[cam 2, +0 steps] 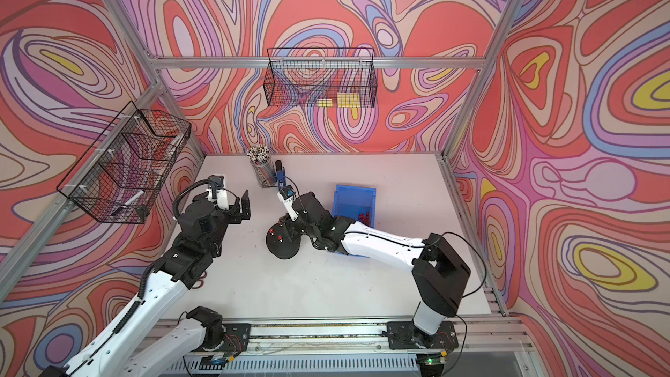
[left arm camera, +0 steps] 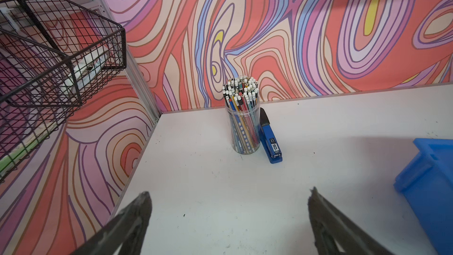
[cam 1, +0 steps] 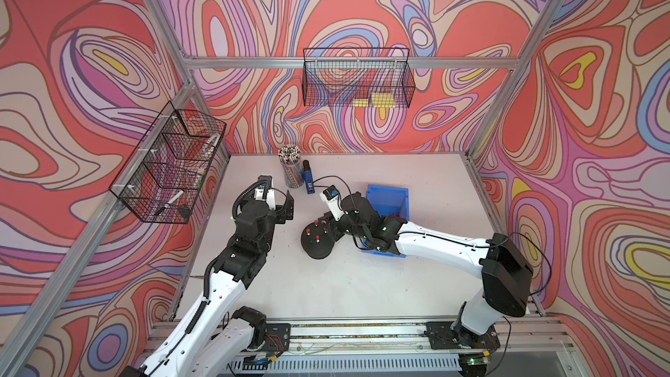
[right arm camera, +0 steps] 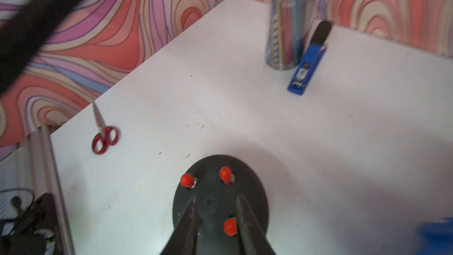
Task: Cover the protruding screws with screw protection sleeves
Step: Attach the screw protection sleeve to the screw, then reset both arms
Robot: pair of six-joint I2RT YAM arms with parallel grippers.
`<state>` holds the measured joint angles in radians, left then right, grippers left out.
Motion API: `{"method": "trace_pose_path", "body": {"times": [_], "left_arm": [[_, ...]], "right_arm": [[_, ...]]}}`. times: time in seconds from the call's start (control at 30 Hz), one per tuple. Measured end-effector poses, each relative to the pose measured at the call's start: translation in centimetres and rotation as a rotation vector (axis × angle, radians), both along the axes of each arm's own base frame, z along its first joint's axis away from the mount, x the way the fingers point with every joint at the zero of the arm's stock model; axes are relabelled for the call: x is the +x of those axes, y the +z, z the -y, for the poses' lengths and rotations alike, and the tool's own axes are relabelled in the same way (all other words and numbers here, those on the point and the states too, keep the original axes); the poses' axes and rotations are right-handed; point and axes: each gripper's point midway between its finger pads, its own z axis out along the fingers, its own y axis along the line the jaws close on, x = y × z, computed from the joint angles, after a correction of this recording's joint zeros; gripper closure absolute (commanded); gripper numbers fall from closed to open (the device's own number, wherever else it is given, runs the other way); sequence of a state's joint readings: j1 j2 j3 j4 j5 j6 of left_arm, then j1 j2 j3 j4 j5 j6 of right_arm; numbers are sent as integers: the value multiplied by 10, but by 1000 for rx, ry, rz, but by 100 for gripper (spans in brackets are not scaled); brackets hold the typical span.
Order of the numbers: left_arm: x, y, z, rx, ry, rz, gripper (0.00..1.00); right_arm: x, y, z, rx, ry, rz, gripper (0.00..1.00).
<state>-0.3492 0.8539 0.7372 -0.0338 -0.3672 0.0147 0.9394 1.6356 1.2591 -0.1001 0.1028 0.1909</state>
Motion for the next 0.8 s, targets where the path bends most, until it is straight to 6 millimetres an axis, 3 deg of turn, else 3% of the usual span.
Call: {"method": "trace_pose_path", "body": {"times": [0.1,0.17,0.2,0.27,0.37,0.43,0.5,0.57,0.63,0.8], "left_arm": [[7,-6,-3,7,23,-25,1],[15,-11,-9,-8,60,-43,1],[18,-15,-12,-15,77,-51,1],[29,-25,-19,-20,117,-70,1],[44,-49,-34,-10,191,-106,1],[50,-67,-47,2,248,-130,0],[54,-86,-62,16,305,-152,1],[54,-106,-72,28,342,-169,1],[53,-122,-77,32,356,-177,1],[52,-154,-78,27,344,-209,1]], "right_arm": [[23,52,34,-13,-178,157,66],[42,79,73,-44,-334,250,65],[52,85,92,-60,-399,270,65],[79,88,149,-102,-573,296,64],[105,56,255,-214,-844,285,60],[105,20,315,-312,-985,257,59],[97,-22,356,-396,-1063,220,59],[85,-62,385,-459,-1097,180,59],[76,-91,401,-489,-1108,161,59],[85,-125,402,-506,-1078,186,59]]}}
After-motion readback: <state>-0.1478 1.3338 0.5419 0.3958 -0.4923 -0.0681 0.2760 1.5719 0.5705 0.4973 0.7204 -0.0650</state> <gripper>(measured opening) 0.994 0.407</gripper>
